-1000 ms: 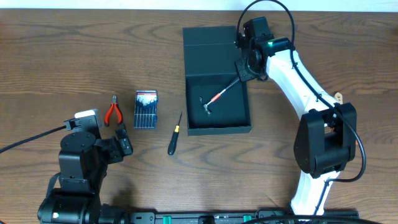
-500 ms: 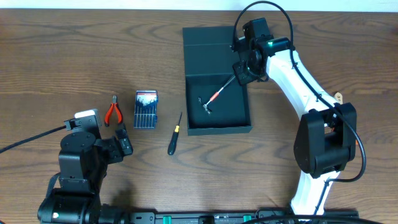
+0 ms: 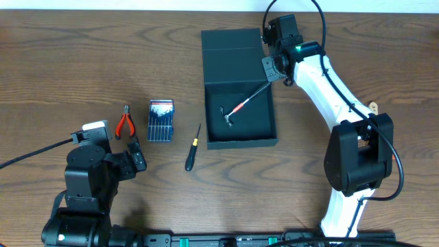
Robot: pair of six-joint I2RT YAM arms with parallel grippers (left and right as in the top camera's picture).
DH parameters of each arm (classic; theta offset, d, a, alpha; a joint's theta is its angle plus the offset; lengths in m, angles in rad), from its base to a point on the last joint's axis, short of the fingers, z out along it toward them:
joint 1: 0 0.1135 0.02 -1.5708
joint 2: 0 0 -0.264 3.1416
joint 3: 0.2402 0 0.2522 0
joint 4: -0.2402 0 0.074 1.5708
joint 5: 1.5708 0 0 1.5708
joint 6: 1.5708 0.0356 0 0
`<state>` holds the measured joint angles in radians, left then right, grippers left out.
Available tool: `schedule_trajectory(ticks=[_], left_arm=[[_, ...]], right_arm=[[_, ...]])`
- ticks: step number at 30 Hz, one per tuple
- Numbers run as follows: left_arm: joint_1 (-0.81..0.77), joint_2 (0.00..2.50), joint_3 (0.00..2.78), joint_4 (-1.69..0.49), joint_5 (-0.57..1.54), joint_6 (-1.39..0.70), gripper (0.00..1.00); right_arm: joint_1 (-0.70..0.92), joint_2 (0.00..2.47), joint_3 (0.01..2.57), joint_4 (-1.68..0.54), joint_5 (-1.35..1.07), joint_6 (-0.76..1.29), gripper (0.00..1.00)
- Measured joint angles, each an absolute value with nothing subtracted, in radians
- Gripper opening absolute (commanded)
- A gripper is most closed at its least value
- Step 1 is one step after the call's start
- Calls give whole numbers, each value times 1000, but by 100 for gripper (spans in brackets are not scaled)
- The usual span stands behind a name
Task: Pack container
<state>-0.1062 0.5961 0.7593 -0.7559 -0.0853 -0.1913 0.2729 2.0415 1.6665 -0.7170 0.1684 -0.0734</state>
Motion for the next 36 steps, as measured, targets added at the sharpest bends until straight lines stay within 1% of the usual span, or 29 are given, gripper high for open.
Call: schedule_trajectory(ticks=[10, 29, 36], left_arm=[[-106, 596, 759, -756, -85, -191, 99], [-106, 596, 759, -756, -85, -191, 99], [-106, 596, 759, -756, -85, -191, 98]], right_arm=[[273, 2041, 1666, -780, 109, -213, 1], [273, 2041, 1666, -854, -2, -318, 1], [271, 2041, 1666, -896, -83, -363, 1]])
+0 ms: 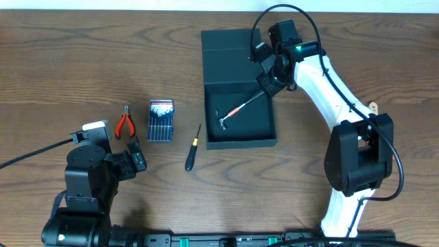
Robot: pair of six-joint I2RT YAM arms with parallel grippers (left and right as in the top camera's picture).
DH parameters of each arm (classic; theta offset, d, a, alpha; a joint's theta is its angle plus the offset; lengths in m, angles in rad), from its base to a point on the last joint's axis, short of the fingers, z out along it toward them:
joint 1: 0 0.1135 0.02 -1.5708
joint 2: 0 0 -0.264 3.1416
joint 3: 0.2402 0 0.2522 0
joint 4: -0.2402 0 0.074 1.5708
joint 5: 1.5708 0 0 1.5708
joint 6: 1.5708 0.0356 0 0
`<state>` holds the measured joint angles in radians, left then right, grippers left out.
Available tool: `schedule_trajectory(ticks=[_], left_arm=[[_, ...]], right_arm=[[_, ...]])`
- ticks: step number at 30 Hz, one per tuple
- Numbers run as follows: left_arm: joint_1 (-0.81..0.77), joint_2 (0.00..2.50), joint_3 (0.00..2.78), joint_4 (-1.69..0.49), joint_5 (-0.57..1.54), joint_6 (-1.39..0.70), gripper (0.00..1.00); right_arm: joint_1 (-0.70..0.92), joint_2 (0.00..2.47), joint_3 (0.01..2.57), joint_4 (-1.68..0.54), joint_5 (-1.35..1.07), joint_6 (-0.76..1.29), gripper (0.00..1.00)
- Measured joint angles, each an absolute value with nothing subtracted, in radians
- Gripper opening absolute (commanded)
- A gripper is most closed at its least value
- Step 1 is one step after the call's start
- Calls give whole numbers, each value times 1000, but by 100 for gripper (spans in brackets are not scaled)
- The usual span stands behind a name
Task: Pack container
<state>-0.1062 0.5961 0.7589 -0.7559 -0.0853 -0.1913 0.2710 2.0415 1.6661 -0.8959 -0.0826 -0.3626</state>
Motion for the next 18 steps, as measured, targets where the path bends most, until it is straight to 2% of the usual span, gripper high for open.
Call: schedule_trajectory(ticks=[10, 13, 15, 16, 18], left_arm=[[-106, 596, 759, -756, -85, -191, 99], [-106, 596, 759, -756, -85, -191, 98], [-106, 596, 759, -756, -85, -191, 98], [-106, 596, 759, -756, -85, -191, 98], [-107, 596, 759, -756, -85, -191, 98]], right_arm=[[270, 2041, 1658, -862, -88, -361, 1], [270, 2041, 1655, -803, -12, -296, 6], [270, 2041, 1657, -785, 51, -241, 31], [270, 2041, 1658, -786, 73, -218, 38], [267, 2038, 1672, -800, 126, -163, 70]])
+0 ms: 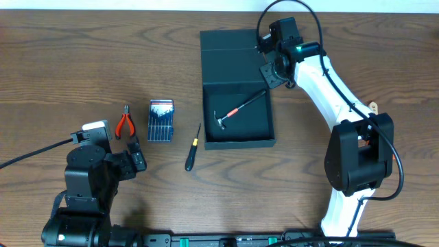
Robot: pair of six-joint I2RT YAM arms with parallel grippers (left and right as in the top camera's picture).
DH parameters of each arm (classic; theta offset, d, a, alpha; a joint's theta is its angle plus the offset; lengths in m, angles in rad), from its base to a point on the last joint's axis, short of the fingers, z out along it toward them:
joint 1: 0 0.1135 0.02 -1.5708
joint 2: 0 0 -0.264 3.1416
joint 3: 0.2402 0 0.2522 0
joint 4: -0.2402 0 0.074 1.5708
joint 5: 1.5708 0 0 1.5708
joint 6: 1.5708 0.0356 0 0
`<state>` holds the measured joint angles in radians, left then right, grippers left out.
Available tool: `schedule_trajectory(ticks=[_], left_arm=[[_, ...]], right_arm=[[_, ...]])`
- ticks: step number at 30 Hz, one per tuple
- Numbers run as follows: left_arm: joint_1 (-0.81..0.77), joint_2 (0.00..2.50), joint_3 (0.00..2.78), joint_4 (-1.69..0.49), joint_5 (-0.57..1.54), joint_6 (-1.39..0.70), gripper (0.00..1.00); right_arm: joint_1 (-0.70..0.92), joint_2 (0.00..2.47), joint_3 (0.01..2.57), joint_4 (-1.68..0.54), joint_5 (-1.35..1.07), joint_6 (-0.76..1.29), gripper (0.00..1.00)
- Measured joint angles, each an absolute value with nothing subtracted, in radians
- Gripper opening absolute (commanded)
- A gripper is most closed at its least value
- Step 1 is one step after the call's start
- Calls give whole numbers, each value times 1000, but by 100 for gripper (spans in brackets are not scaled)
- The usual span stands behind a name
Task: Pack container
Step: 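Move the right gripper over the silver wrench and lower onto it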
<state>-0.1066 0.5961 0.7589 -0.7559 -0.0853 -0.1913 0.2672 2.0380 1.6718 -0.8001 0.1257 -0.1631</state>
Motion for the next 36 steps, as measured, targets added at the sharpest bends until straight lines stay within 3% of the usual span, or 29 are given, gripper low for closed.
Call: schedule_trajectory(ticks=[2, 5, 13, 22, 26, 36], left_arm=[[-106, 596, 759, -756, -85, -191, 98], [-107, 596, 759, -756, -85, -191, 98], [-107, 596, 760, -756, -85, -191, 98], [-106, 596, 760, -756, -85, -191, 98], [-106, 596, 760, -756, -86, -191, 98], [-107, 596, 760, -756, -85, -191, 98]], right_arm=[[262, 2020, 1687, -841, 154, -110, 88], [235, 1949, 1695, -930, 178, -38, 99], [-2, 1658, 1732, -1298, 112, 87, 99], [-214, 1609, 1707, -1598, 51, 70, 99], [-247, 1609, 1622, -1539, 43, 47, 99], [-264, 1613, 1273, -1113, 43, -57, 99]])
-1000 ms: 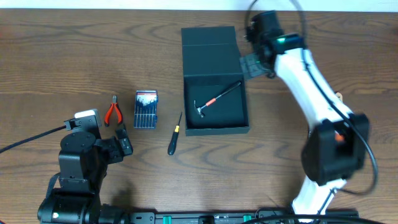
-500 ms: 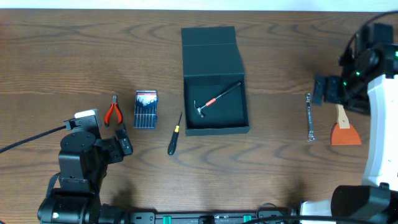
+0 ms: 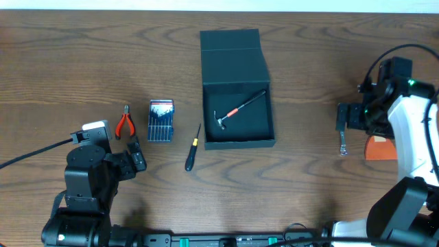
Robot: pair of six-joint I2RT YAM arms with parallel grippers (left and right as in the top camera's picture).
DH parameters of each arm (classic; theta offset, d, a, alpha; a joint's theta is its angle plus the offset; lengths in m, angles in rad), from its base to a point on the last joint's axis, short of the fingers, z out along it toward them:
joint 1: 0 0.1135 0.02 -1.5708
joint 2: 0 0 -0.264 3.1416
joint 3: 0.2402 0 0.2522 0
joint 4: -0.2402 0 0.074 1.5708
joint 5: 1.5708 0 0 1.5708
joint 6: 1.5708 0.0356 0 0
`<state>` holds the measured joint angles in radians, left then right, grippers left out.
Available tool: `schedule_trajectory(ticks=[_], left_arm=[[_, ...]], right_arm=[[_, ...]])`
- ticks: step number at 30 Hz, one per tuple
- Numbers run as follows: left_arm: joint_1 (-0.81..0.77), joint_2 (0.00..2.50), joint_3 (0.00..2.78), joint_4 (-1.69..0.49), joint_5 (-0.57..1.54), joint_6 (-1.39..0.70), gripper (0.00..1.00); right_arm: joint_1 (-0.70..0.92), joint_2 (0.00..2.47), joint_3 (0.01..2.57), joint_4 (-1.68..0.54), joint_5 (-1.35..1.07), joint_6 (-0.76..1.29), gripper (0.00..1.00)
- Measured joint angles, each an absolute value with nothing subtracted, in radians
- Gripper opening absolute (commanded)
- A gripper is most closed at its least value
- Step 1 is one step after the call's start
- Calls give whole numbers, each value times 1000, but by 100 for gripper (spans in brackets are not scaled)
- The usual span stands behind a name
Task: Pack container
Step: 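Move the right gripper over the silver wrench and lower onto it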
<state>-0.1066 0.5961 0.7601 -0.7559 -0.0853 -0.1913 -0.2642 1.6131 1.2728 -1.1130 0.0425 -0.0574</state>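
Note:
The black box (image 3: 269, 130) stands open at the table's middle, its lid (image 3: 230, 48) folded back. A small hammer (image 3: 239, 110) with a red grip lies slantwise inside. To its left lie a screwdriver (image 3: 193, 147), a case of bits (image 3: 161, 121) and red pliers (image 3: 124, 122). My right gripper (image 3: 341, 118) is far right of the box, open and empty, just above a silver wrench (image 3: 342, 144) lying on the table. My left gripper (image 3: 138, 156) rests near the front left, below the pliers; its jaw state is unclear.
An orange object (image 3: 379, 147) lies at the right, partly under my right arm. A cable (image 3: 34, 154) runs from the left arm's base to the left edge.
My right gripper was at the box's upper right rim. It is now well right of the box, over the silver wrench. The hammer stays in the box. The left arm is unmoved.
My right gripper first held the hammer's handle end at the box's right rim, head down inside. It was then lower, the hammer nearly flat. Then the hammer lay released in the box. Now the gripper is away at the right.

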Motion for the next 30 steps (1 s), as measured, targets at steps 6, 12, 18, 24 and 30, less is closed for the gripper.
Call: schedule_trajectory(ticks=[6, 12, 18, 24, 30], left_arm=[[-106, 596, 760, -756, -85, -191, 99], [-106, 596, 760, -756, -85, -191, 99], [-106, 596, 760, -756, -85, -191, 99], [-106, 596, 760, -756, -85, -191, 98], [-106, 596, 760, -761, -85, -191, 98]], right_arm=[[-264, 1613, 1167, -942, 44, -133, 99], [-264, 1620, 1112, -867, 44, -171, 99], [-267, 1673, 1105, -847, 33, -193, 96], [-275, 1754, 1104, -844, 21, -197, 97], [-275, 1796, 1104, -838, 5, -197, 97]])
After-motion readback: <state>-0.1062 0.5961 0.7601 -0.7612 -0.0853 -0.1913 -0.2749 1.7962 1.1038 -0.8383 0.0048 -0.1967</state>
